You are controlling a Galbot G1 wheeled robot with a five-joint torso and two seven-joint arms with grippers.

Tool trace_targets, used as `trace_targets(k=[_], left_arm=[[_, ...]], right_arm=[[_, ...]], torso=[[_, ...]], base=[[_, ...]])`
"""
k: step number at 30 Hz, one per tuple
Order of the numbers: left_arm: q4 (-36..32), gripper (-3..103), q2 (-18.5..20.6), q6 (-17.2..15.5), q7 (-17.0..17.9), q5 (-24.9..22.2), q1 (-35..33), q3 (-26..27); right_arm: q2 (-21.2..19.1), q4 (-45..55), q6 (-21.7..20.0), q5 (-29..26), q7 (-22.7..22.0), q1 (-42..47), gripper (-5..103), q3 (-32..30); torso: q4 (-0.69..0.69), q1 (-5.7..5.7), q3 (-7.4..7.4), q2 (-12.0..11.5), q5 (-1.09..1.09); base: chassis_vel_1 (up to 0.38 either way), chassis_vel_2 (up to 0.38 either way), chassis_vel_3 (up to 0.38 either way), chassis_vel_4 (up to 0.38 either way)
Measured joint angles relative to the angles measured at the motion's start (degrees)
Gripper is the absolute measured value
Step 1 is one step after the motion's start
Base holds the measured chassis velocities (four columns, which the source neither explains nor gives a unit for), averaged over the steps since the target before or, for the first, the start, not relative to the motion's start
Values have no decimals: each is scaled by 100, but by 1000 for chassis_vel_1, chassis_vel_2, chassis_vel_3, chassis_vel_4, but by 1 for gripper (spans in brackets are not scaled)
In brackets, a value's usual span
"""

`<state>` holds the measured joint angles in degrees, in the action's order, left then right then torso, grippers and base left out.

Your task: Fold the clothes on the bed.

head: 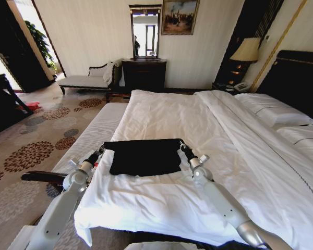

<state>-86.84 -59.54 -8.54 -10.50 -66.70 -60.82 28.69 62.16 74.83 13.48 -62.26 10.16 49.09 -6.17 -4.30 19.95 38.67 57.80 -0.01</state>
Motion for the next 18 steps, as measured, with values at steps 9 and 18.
trace_targets(k=[9, 18], left_arm=[[-164, 0, -31, 2, 9, 101, -245, 125], [-539, 0, -38, 6, -23, 306, -892, 369]], right_arm=[[171, 31, 61, 91, -89, 83, 2, 20], [-167, 480, 50, 23, -184, 497, 2, -62]], torso=[[0, 0, 1, 0, 0], [-2, 0, 1, 0, 1]], base=[[0, 0, 0, 0], [0, 0, 0, 0]])
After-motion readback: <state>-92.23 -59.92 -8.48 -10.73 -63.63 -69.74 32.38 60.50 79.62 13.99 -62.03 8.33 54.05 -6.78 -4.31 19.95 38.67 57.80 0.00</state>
